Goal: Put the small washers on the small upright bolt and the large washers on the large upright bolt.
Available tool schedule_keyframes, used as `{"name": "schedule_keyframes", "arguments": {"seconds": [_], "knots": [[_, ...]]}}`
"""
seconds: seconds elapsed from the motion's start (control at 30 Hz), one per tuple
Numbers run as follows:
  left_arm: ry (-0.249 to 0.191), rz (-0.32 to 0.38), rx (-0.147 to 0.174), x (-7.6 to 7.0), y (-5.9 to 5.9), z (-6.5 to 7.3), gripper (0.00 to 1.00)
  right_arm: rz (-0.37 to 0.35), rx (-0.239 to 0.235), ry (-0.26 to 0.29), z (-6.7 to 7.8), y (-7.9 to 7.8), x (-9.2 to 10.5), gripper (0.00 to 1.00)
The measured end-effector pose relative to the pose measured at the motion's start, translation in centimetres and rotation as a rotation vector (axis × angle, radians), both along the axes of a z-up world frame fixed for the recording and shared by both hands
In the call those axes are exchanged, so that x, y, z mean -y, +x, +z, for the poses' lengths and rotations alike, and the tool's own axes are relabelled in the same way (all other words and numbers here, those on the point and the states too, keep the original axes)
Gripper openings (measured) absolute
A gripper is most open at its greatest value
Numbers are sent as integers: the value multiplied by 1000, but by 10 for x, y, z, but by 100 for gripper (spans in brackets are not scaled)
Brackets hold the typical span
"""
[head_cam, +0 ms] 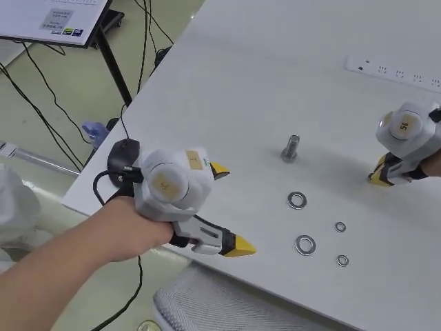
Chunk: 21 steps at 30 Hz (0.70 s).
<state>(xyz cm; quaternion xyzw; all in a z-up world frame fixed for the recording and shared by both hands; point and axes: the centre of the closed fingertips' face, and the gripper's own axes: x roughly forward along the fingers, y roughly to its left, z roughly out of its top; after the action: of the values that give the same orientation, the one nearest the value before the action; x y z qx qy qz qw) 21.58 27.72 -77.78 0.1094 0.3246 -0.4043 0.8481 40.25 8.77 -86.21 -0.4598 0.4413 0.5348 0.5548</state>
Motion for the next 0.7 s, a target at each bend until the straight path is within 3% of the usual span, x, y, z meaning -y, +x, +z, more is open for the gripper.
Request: {"name": "schedule_keyframes", "arguments": {"seconds": [0.47, 0.7], "knots": [[5, 2, -10, 0, -6, -1, 81, -11, -13, 21, 1, -1, -2, 18], [4, 1, -2, 1, -7, 4, 80, -7, -4, 41, 14, 0, -7, 19]]}}
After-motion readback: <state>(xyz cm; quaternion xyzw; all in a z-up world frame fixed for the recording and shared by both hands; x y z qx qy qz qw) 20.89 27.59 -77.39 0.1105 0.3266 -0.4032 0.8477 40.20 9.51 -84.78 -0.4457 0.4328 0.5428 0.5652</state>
